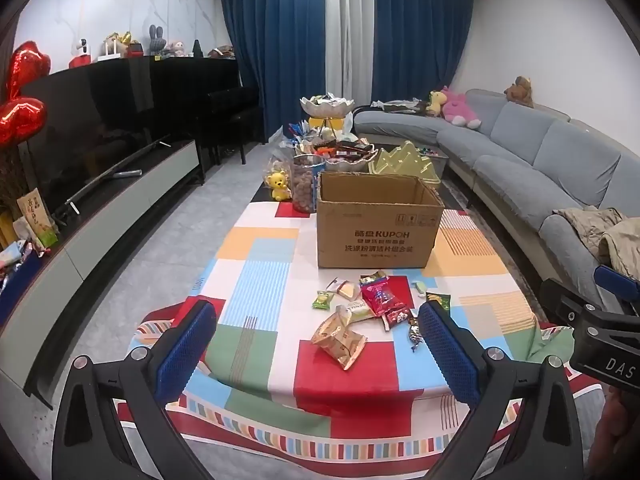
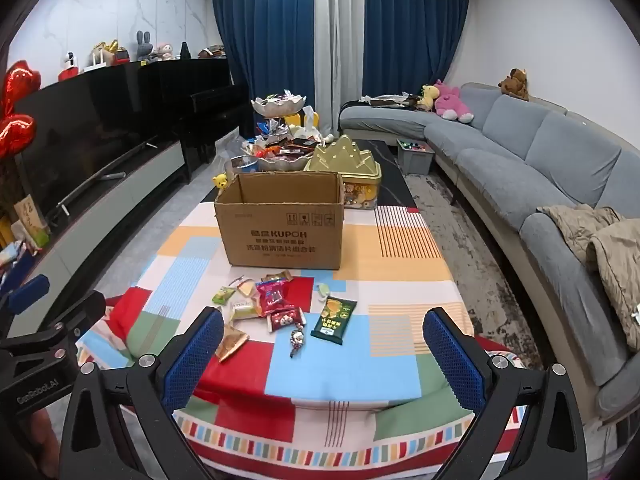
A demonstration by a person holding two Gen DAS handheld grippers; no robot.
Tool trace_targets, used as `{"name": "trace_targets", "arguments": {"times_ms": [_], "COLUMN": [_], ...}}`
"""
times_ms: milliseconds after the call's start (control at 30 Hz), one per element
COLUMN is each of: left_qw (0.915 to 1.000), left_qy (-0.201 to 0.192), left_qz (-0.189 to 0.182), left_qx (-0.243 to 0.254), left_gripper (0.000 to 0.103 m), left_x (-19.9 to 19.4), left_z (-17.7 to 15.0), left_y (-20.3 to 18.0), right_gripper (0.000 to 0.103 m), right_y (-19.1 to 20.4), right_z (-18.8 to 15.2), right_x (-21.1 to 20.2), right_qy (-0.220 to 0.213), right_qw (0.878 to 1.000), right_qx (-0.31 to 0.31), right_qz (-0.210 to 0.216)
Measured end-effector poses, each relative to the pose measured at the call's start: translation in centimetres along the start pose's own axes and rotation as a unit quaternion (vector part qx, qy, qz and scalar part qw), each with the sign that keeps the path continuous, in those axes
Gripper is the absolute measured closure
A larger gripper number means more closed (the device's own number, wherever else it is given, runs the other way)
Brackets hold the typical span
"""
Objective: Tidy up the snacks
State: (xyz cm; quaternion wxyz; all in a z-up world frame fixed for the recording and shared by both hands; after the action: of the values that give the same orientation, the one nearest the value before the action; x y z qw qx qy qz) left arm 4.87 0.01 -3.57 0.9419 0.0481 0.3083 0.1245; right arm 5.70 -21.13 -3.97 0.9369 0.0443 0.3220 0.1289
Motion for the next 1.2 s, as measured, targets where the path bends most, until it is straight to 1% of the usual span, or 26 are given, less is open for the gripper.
{"name": "trace_targets", "arguments": {"times_ms": [400, 467, 700, 767, 1200], "left_qw": [1.0, 1.0, 1.0, 1.0, 1.0], "left_qy": [0.003, 0.003, 0.005, 0.003, 0.005], "left_qz": [-0.004, -0.004, -0.004, -0.006, -0.006], "left_qx": [-0.004, -0.004, -0.003, -0.002, -0.003], "left_gripper": [0.0, 0.0, 0.0, 0.0, 0.0], "left_x": [0.1, 0.8, 1.2, 0.6, 0.6], "left_z": [-0.1, -0.4, -0.7, -0.8, -0.8], "left_y": [-0.2, -0.4, -0.4, -0.3, -0.3], "right_gripper": [0.002, 0.002, 0.002, 0.002, 0.002], "right_y": [0.1, 0.2, 0.1, 0.2, 0.2], "right_z": [0.0, 0.0, 0.1, 0.1, 0.2], "right_x": [0.0, 0.0, 0.0, 0.0, 0.0], "right_qy": [-0.002, -0.001, -0.003, -0.003, -0.003], "right_qw": [1.0, 1.0, 1.0, 1.0, 1.0], "right_qx": [0.0, 0.0, -0.001, -0.001, -0.002], "right_qz": [0.0, 0.0, 0.0, -0.001, -0.001]}}
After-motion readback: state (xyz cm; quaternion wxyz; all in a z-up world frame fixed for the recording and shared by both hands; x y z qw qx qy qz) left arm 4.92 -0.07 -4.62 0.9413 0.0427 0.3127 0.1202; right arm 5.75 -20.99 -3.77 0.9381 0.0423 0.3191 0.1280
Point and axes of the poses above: each gripper's, at about its wrist camera, not at the fingertips, and x roughly the way its jaws point, y to its left, z to its top, the point moved 6 cm from there along x, roughly the way its jaws point, and after that the axes turned 15 degrees about z, right-handed, at the moved point
